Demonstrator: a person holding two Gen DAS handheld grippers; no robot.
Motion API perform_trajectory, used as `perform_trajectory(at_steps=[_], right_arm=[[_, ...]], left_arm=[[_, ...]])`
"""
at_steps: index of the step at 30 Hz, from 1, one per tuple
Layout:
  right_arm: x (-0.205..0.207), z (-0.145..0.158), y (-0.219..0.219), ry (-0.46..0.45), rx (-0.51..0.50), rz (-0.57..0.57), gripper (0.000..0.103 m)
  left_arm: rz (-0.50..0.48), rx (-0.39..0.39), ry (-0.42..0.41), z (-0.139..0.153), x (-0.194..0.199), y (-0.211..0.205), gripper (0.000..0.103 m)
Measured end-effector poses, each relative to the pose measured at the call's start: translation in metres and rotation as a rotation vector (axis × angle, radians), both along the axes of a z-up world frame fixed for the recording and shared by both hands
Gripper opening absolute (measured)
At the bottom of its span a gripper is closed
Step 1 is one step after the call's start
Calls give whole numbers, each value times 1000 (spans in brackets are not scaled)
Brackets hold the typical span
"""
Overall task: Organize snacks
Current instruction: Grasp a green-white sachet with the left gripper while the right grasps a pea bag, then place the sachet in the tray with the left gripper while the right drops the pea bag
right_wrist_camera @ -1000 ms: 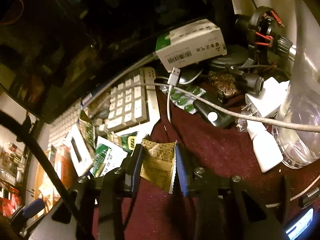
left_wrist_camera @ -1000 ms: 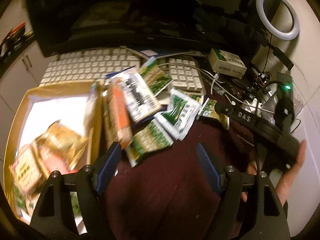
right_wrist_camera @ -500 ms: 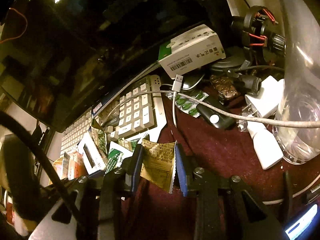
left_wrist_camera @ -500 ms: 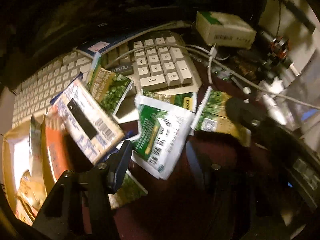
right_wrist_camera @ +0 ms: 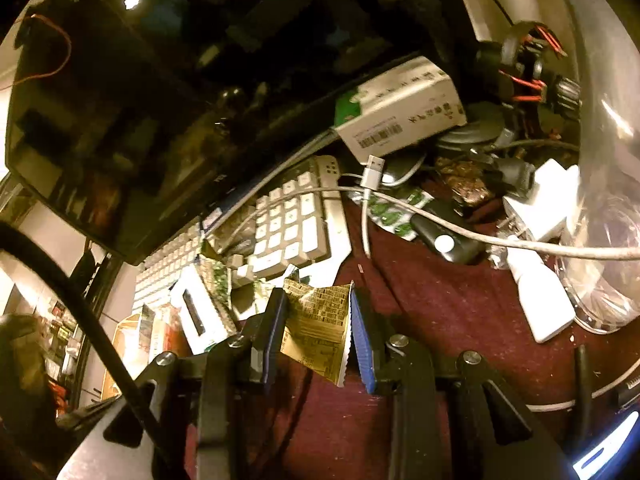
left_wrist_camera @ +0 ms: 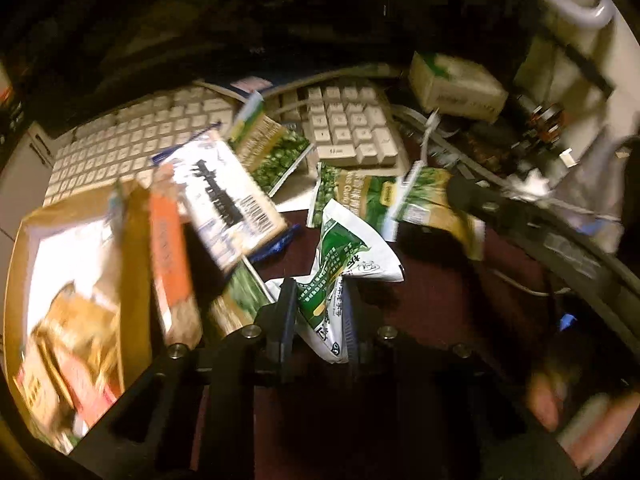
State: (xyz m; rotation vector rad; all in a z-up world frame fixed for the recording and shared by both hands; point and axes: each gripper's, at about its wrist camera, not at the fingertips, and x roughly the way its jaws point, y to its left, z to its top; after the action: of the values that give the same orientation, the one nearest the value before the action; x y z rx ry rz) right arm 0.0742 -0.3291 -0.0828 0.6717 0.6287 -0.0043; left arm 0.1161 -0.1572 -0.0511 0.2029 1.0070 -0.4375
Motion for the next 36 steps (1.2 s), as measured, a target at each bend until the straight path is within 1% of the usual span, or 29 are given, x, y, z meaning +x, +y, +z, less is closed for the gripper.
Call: perform_trajectory(at_steps=[3,4,7,9,12,13,15,17,20,23,27,30,33,36], right_arm=[[2,3,9,-19,-9,47,32],[2,4,11,-26,-11,58,32],[3,12,23,-66,-47,110,31],[1,16,32,-91,-78,134,31],[-2,23,47,-138,-125,173,31],[-2,24,51,-151,-130,188,31],[-4,27,58,-178,-138,219,31],[-6,30,70,-212,-159,261,31],[-6,37,88,-219,-187,314,31],[-11,45,108,-223,-160,383,31],[-18,54,149,-235,-131,510,31],[-20,53,190,-221,-154,614,31],[-18,48,220,-196,-186,668,31],[-9,45,237,-174,-200,694,31]], left_arm=[[17,-70,-4,16,-21,22,24],[25,-101,-11,21,-31,36,24],[67,-170,-27,33,-53,73,24],[97,-210,-24,38,-57,89,24],[170,-258,-33,42,-71,129,24],[189,-265,-37,42,-74,139,24],[259,-281,-48,44,-80,167,24],[320,-290,-55,42,-83,190,24],[400,-305,-68,40,-87,225,24],[452,-300,-79,40,-90,249,24],[459,-291,-71,33,-91,262,24],[460,-267,-49,25,-91,267,25],[464,-249,-24,17,-92,273,25],[468,-236,-19,13,-92,276,25]])
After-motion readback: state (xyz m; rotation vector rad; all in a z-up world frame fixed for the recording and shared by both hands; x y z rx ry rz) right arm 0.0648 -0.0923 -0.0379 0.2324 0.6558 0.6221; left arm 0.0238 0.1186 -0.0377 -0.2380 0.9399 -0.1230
